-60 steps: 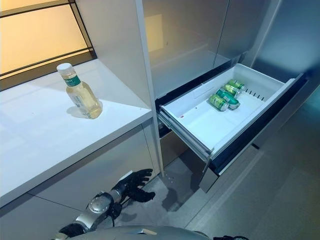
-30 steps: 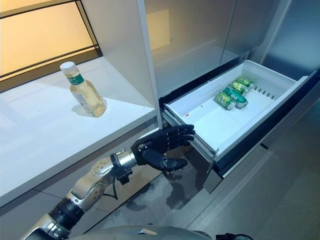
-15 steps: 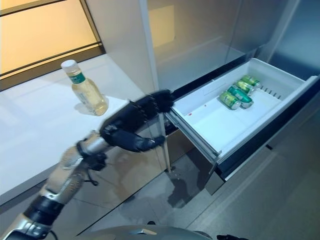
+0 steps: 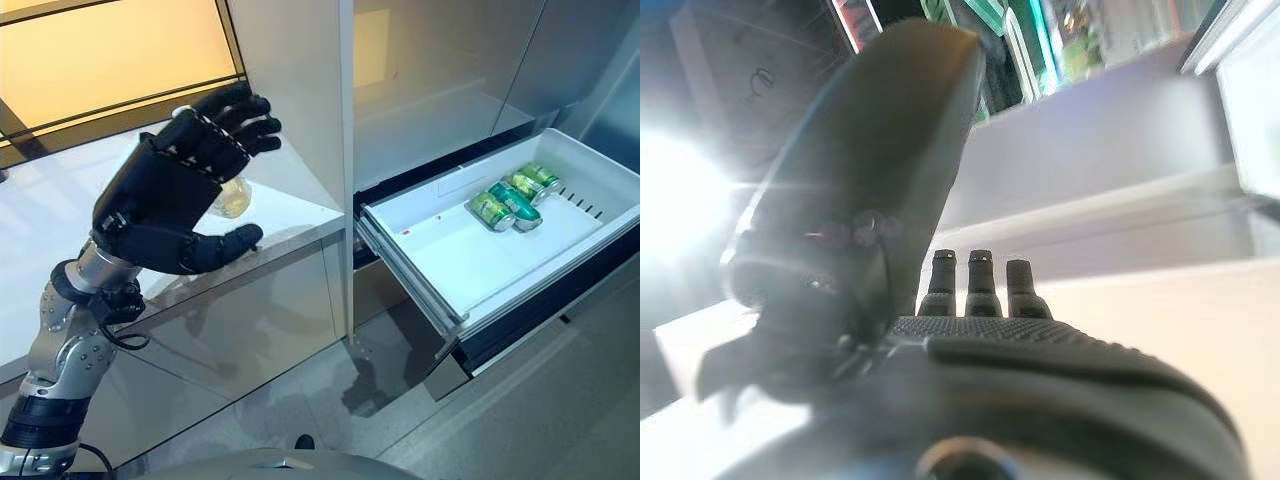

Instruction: Put drinks into fridge and close the fridge

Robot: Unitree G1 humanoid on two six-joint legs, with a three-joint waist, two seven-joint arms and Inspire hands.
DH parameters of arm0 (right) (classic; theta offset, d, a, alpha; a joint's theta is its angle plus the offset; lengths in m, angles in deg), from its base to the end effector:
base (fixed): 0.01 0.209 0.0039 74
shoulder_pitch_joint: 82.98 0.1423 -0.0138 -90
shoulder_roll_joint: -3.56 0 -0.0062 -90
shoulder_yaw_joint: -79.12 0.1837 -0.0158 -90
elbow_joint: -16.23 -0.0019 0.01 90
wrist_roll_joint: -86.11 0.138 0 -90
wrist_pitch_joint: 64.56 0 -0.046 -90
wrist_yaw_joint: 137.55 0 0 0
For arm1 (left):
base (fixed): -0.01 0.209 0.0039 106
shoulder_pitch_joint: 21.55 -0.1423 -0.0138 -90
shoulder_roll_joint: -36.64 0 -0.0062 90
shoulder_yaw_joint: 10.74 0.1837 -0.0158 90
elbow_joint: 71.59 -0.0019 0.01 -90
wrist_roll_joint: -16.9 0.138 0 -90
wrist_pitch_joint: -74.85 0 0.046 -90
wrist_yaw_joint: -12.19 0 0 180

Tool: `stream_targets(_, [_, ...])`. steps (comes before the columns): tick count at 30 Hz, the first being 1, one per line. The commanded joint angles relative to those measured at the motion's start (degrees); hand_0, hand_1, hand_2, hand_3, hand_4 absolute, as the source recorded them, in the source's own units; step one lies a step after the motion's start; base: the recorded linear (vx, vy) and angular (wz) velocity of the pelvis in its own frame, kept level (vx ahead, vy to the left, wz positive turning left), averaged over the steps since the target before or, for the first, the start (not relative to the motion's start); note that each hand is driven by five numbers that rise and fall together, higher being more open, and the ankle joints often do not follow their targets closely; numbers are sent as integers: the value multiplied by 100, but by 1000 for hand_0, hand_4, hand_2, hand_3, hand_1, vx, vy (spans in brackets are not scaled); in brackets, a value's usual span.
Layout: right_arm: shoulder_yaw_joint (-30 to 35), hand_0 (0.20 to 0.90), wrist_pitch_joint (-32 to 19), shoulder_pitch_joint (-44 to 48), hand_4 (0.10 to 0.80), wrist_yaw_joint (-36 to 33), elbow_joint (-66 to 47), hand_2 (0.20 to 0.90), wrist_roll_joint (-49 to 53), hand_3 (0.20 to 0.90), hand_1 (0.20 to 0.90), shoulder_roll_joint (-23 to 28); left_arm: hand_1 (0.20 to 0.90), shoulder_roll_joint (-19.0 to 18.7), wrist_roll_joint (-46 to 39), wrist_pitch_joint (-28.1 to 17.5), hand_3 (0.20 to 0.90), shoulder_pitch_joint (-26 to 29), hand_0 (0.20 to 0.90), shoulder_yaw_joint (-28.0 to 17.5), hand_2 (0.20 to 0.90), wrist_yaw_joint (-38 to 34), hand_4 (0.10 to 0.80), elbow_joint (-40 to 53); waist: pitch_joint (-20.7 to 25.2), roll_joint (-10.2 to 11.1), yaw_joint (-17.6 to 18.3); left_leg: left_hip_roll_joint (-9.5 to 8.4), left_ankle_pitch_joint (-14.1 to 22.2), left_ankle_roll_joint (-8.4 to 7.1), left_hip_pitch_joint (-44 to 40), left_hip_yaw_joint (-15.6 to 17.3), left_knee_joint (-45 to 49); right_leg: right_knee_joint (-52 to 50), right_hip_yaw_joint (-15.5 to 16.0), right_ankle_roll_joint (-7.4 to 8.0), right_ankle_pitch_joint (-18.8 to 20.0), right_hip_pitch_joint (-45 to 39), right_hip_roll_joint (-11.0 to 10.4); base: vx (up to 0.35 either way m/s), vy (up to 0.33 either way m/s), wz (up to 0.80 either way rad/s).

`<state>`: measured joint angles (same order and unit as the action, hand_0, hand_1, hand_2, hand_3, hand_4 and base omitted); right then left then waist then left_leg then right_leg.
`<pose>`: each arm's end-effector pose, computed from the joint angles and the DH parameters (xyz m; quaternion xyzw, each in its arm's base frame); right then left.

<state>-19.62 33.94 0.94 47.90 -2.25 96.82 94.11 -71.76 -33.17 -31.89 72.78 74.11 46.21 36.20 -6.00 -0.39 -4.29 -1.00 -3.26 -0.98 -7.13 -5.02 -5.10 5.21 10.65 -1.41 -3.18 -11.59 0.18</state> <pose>0.0213 -0.2432 -0.1174 -0.0423 0.6808 -0.0556 0.7291 0.2006 0.2388 0.1620 -0.0386 -0.3443 -0.3373 0.8753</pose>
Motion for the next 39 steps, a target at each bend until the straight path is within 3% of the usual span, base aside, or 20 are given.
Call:
stream_targets(1, [-7, 900, -8, 83, 800, 98, 140, 900, 140, 900, 900, -141, 900, 79, -49, -847, 900, 510, 900, -738, 900, -999, 800, 38, 271, 113, -4, -301, 487, 242, 16, -164, 10, -144, -323, 400, 291, 381, -127, 0, 0, 0])
stream_targets(10, [46, 900, 164, 92, 800, 98, 58, 900, 117, 900, 900, -148, 900, 222, 1077, -1433, 900, 279, 900, -1040, 900, -2515, 800, -344, 299, 137, -27, -306, 485, 246, 4, -195, 10, -161, -342, 378, 262, 371, -108, 28, -7, 0])
stream_targets(13, [61, 900, 241, 74, 800, 84, -20, 900, 89, 900, 900, -158, 900, 261, 1530, -1375, 900, 214, 900, -1094, 900, -2994, 800, -386, 304, 137, -16, -302, 487, 245, -2, -202, 10, -168, -362, 373, 258, 376, -101, 11, -3, 0])
stream_targets(22, [141, 900, 374, 103, 800, 90, -88, 900, -11, 900, 900, -122, 900, 58, 2922, -467, 900, 129, 900, -999, 900, -4261, 800, -922, 305, 100, 25, -307, 475, 252, -24, -194, 10, -164, -403, 380, 265, 362, -86, 0, 0, 0])
stream_targets(28, [144, 900, 433, 181, 800, 69, -43, 900, 14, 900, 900, -122, 900, -8, 3071, -85, 900, 152, 900, -963, 900, -4715, 800, -1093, 309, 82, 19, -295, 468, 249, -37, -174, 10, -152, -389, 390, 269, 343, -93, 0, 0, 0])
stream_targets(39, [137, 900, 560, 220, 800, 12, -91, 900, 16, 900, 900, -147, 900, 96, 2520, 819, 900, 221, 900, -792, 900, -4334, 800, -1171, 313, 54, 40, -292, 452, 244, -56, -172, 11, -150, -395, 399, 281, 330, -91, 0, 0, 0])
